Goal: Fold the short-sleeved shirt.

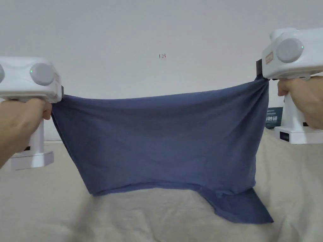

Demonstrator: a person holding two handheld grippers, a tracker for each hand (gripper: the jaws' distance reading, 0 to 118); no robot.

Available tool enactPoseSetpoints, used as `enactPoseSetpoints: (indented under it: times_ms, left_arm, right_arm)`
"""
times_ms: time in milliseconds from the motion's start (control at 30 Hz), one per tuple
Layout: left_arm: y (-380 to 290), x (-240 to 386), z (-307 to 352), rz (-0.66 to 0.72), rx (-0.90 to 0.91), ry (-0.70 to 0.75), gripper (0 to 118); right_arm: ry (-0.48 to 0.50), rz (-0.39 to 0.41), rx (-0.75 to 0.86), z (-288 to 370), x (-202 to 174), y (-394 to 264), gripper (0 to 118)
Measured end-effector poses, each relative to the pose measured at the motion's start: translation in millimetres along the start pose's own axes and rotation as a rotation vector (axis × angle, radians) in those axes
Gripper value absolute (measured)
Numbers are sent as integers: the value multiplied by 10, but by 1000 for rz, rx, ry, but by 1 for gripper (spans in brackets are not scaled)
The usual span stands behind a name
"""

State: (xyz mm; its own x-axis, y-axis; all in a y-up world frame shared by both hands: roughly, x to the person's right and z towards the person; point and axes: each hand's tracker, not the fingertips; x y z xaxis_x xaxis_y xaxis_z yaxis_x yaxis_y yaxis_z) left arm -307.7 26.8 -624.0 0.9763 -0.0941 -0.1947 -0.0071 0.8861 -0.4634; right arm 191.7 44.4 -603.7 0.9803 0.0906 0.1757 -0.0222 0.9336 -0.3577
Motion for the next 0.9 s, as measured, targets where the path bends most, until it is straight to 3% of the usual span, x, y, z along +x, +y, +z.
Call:
enactPoseSetpoints:
  times_ms: [300, 467, 667, 800, 900]
  left_arm:
    - [-1098, -124, 178, -26, -122, -28, 0]
    - [-1824, -213, 487, -45, -183, -52, 0]
    - [-2661, -342, 1026, -83, -246, -66, 0]
    - [-3151, -452, 1370, -28, -296, -93, 0]
    - [-3487, -503, 1570, -28, -326, -80, 0]
  right_arm:
    - [24, -34, -152, 365, 102, -1102, 4]
    - [38, -86, -119, 1008, 163, -1758, 4]
    - [52, -53, -192, 1567, 293, -2439, 4]
    - [65, 0, -235, 1902, 365, -2924, 4]
    - [59, -25, -267, 2102, 453, -3248, 4]
